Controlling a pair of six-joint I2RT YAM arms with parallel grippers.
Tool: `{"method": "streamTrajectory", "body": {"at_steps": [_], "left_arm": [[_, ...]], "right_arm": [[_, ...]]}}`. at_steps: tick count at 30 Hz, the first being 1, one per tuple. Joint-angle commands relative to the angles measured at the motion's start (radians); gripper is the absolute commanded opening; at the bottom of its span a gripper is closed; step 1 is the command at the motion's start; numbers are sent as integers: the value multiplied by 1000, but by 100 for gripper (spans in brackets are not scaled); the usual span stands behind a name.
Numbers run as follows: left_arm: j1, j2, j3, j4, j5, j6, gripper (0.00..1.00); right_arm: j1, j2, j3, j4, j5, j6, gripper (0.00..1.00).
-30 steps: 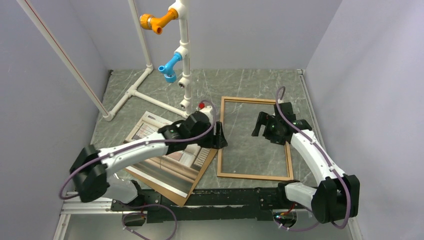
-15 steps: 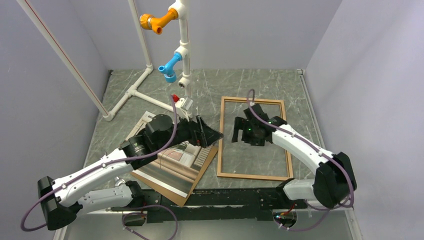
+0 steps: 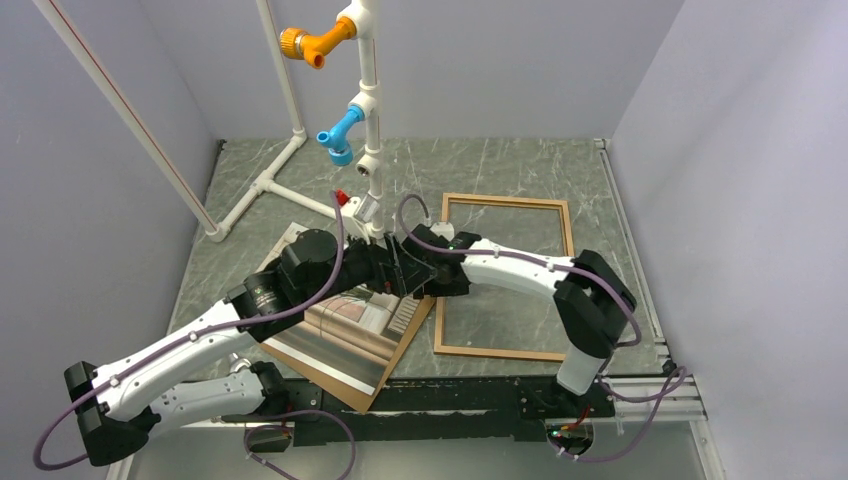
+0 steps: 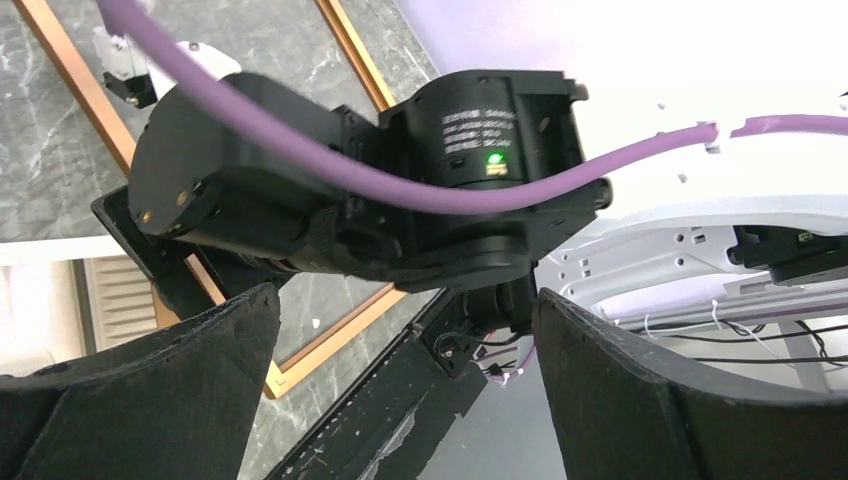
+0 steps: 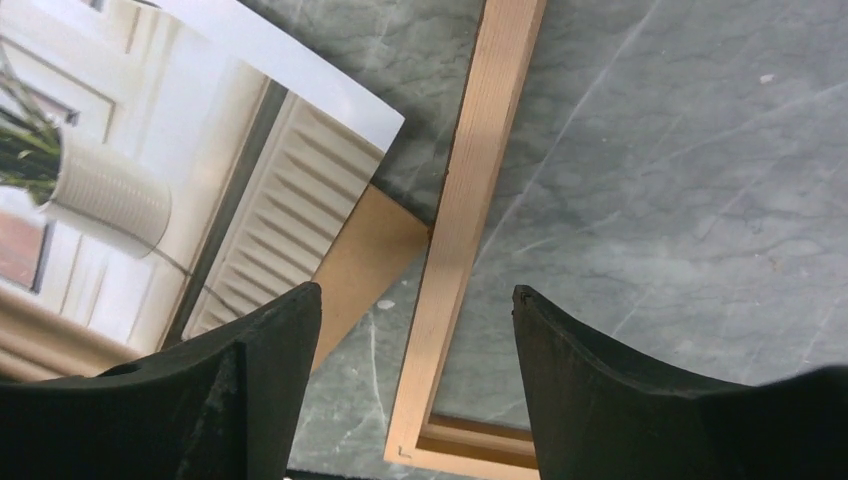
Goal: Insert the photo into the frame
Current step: Move the photo frame to the center of the board.
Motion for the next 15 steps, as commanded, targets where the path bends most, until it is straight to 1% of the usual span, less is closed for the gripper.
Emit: {"method": "streamTrajectory", "body": {"at_steps": [1, 6, 7, 9, 13, 14, 15], "left_arm": [[4, -33, 44, -28, -36, 22, 99], [3, -52, 26, -21, -37, 19, 99], [4, -54, 22, -20, -36, 15, 99], [4, -58, 19, -35, -84, 5, 100], [5, -61, 23, -93, -145, -22, 99], [7, -61, 27, -110, -158, -29, 100], [8, -59, 30, -122, -173, -34, 99]], "right_arm": [[20, 63, 51, -52, 89, 45, 70], [30, 101, 37, -57, 116, 59, 66], [31, 104, 30, -52, 116, 59, 64], [31, 107, 16, -40, 111, 58, 57], [34, 111, 2, -37, 116, 50, 46], [34, 110, 0, -37, 117, 47, 43], [36, 109, -4, -37, 118, 45, 37]]}}
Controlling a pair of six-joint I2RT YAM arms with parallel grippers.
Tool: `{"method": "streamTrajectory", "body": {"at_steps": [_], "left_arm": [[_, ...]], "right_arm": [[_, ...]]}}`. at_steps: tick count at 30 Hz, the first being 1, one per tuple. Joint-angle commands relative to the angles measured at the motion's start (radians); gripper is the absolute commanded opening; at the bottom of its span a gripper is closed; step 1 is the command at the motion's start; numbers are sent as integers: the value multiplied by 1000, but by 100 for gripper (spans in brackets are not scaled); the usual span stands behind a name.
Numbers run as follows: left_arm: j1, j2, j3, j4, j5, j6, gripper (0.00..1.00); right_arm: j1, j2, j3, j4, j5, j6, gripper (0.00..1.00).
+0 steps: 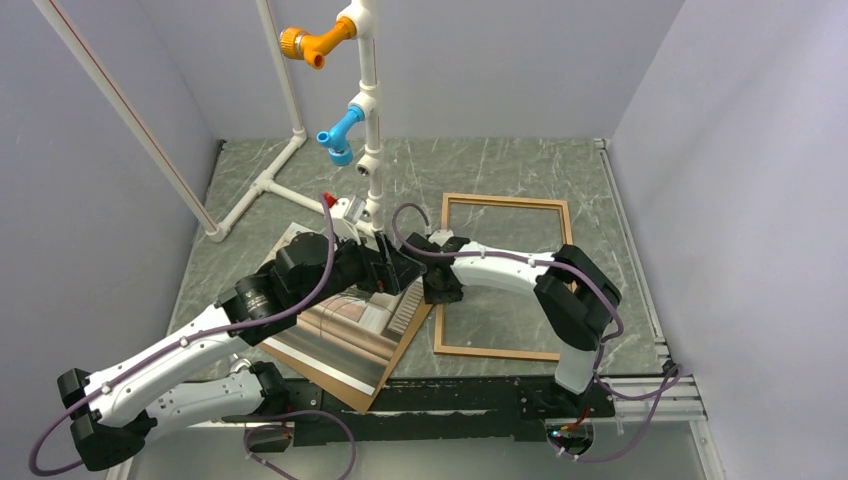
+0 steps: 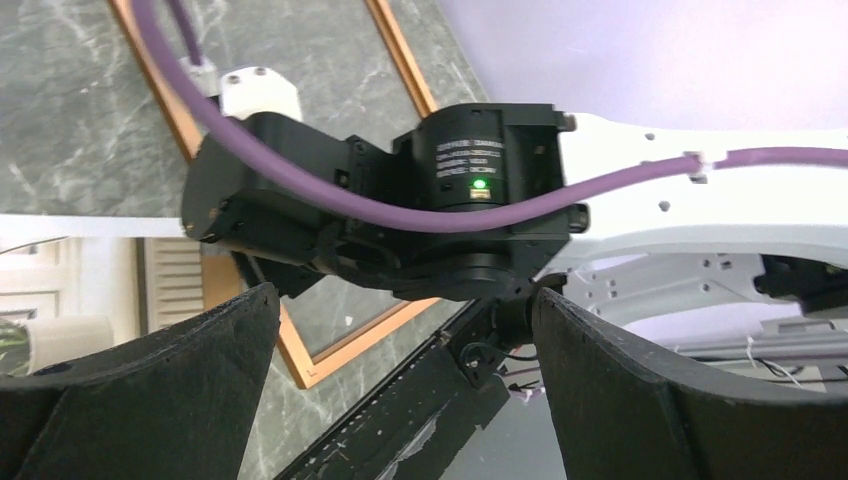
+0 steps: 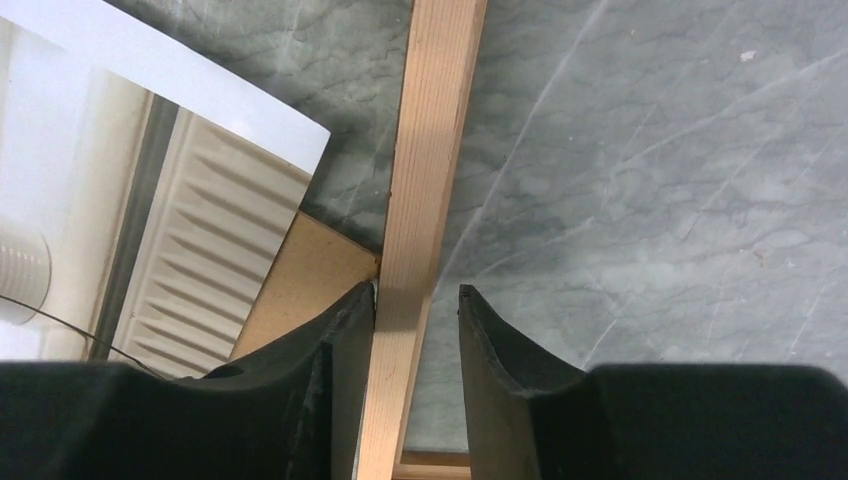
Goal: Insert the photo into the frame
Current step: Move the photo frame to the center of the board.
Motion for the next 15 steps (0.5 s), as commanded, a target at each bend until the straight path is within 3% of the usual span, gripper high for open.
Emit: {"method": "streamTrajectory", "body": {"at_steps": [1, 2, 7, 15], "left_arm": [[8, -13, 32, -65, -96, -36, 99], [9, -8, 36, -87, -112, -50, 99], [19, 17, 58, -158, -142, -85, 99], [22, 40, 69, -171, -138, -87, 99]], "right_arm": [[8, -6, -16, -9, 38, 2, 29], [8, -10, -21, -8, 41, -2, 24], [7, -26, -39, -31, 76, -9, 18], [5, -52, -70, -59, 113, -11, 15]]}}
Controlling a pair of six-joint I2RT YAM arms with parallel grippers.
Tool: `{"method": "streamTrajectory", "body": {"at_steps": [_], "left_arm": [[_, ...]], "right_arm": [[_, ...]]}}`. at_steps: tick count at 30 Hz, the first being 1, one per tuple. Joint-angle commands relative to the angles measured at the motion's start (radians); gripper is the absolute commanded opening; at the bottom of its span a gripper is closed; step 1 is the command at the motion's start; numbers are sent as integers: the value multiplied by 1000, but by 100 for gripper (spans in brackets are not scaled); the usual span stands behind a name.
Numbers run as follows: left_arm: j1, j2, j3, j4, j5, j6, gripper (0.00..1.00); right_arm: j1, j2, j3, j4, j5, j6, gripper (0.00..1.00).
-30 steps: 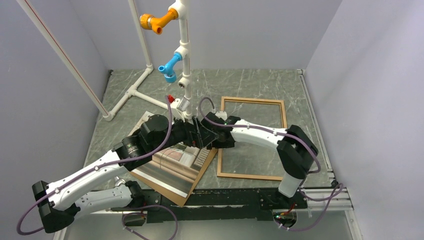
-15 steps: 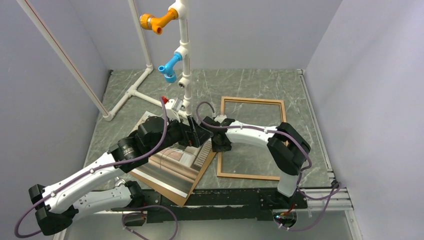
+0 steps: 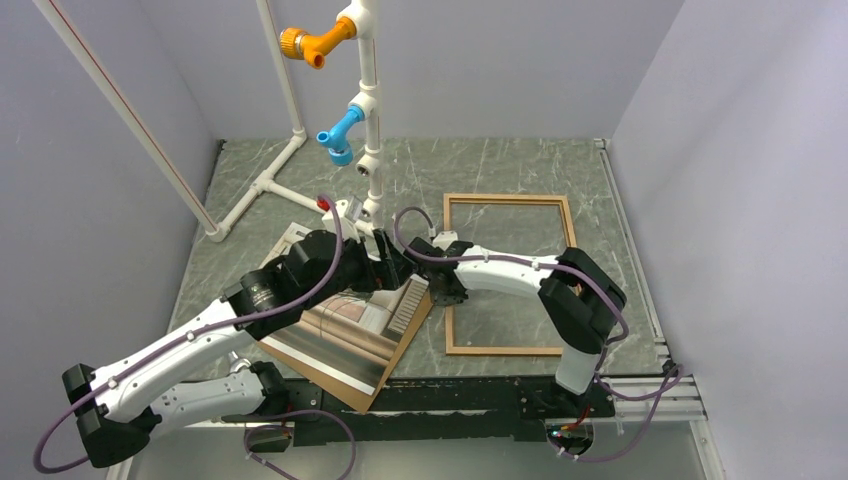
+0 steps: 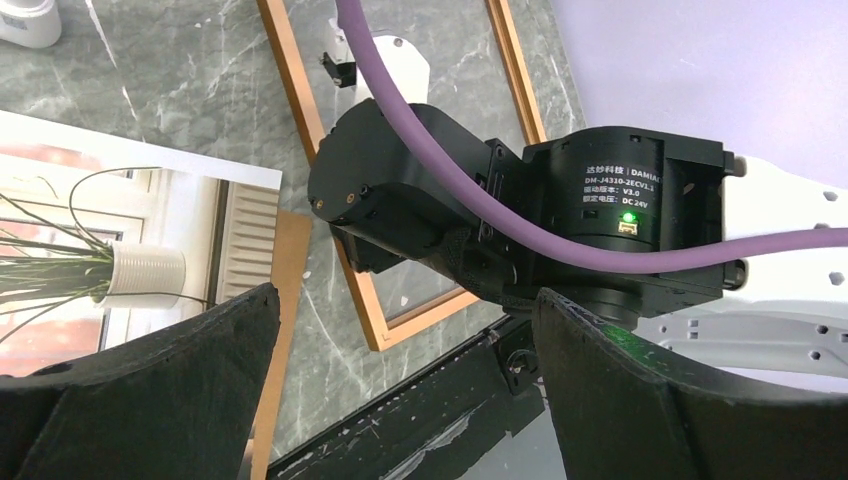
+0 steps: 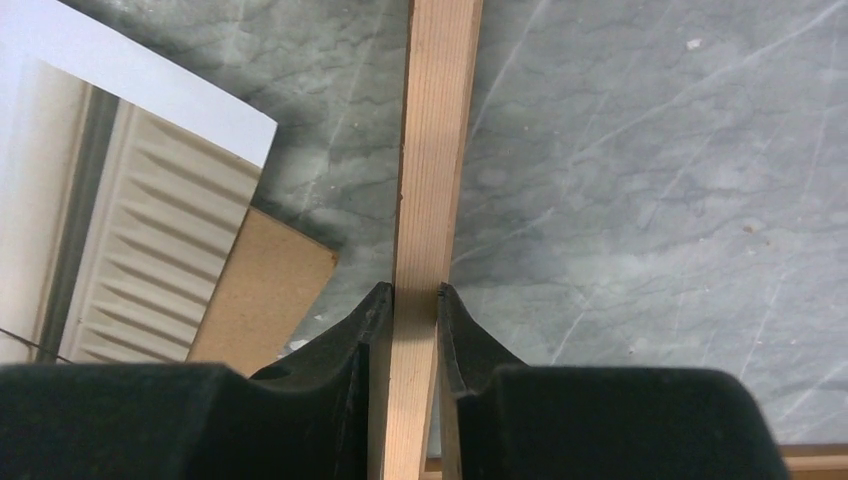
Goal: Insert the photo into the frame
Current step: Move the photo frame to the center of the board.
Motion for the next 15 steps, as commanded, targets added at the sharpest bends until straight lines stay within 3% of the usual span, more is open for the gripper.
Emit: {"method": "streamTrajectory", "body": {"at_steps": [1, 10, 15], "left_arm": [[5, 8, 51, -12, -18, -12, 100], [5, 30, 66, -28, -8, -12, 100], [5, 35, 74, -32, 4, -9, 99]], "right_arm": [[-2, -30, -29, -73, 70, -15, 15], [-25, -77, -76, -50, 52, -25, 20], [-25, -114, -58, -29, 13, -36, 30]]}}
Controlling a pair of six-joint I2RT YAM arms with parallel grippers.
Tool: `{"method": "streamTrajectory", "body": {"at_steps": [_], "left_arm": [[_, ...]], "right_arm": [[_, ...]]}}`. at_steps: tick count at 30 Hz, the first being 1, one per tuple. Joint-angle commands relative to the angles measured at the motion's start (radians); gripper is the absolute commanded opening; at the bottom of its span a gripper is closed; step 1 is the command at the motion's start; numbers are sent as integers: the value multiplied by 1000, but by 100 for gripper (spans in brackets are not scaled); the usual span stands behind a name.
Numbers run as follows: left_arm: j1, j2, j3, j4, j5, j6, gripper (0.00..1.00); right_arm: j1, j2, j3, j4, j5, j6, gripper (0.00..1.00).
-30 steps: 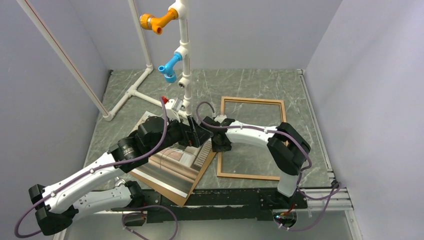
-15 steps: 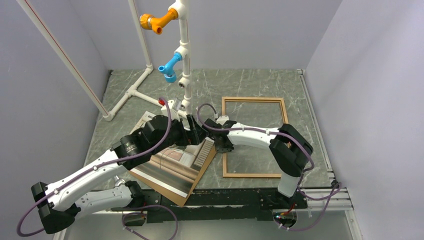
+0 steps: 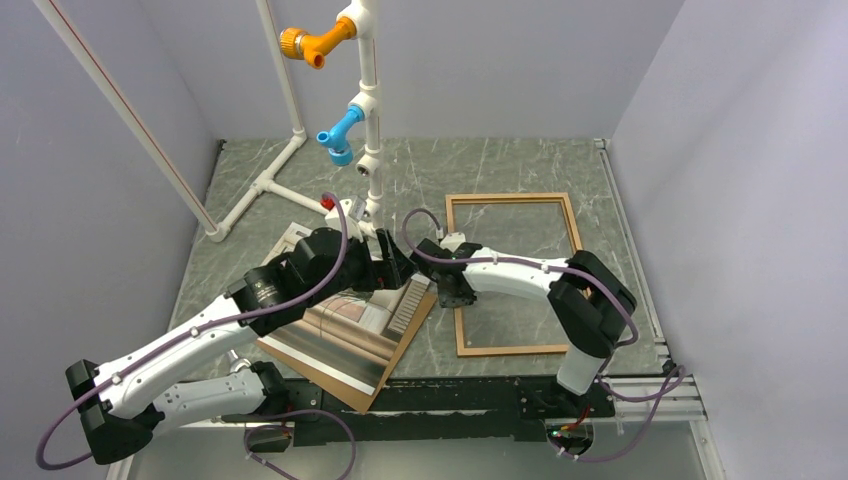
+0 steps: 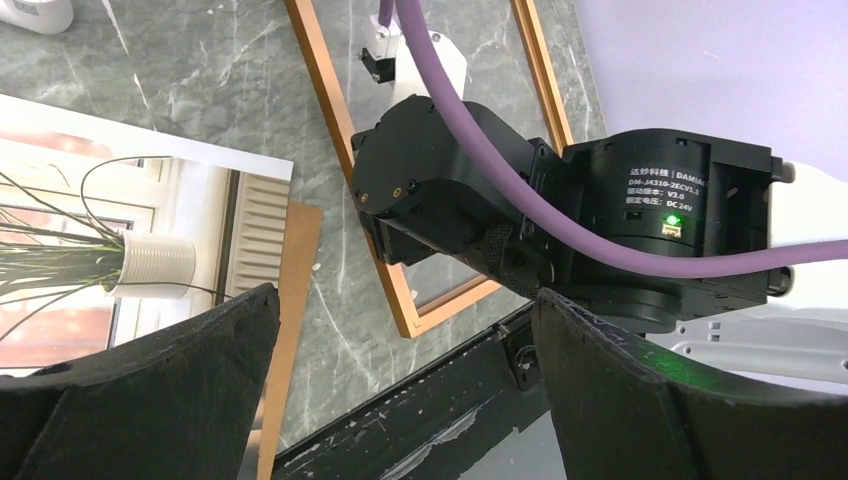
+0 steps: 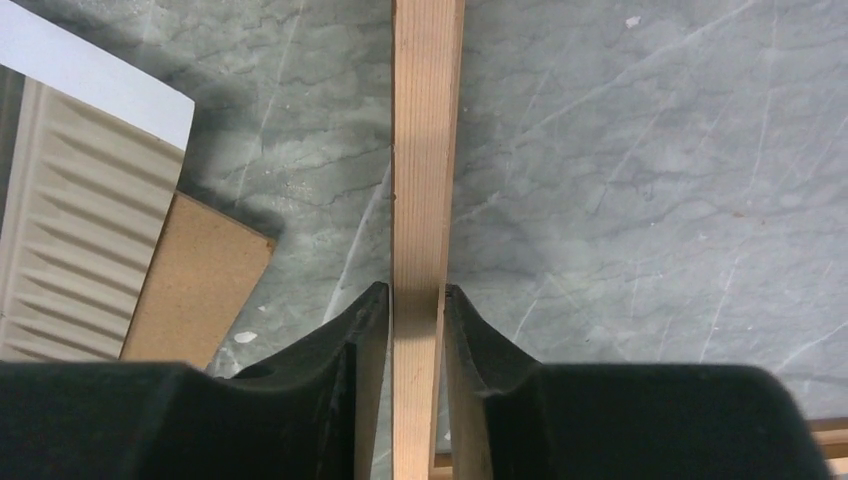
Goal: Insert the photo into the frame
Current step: Move the photo frame to the center of the board.
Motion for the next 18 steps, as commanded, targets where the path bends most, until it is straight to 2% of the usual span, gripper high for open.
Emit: {"method": "streamTrajectory", "body": {"at_steps": [1, 8, 15, 18], "left_arm": [[3, 2, 54, -1, 10, -3, 99], [3, 5, 64, -32, 5, 7, 99], [5, 48, 117, -150, -27, -3, 99], [5, 67, 142, -199, -43, -5, 100]], "right_arm": [[-6, -72, 7, -24, -11, -23, 35], [-8, -182, -4, 45, -106, -48, 65], [-42, -241, -49, 198, -291, -93, 79], [-57, -229, -60, 260, -355, -114, 81]]}}
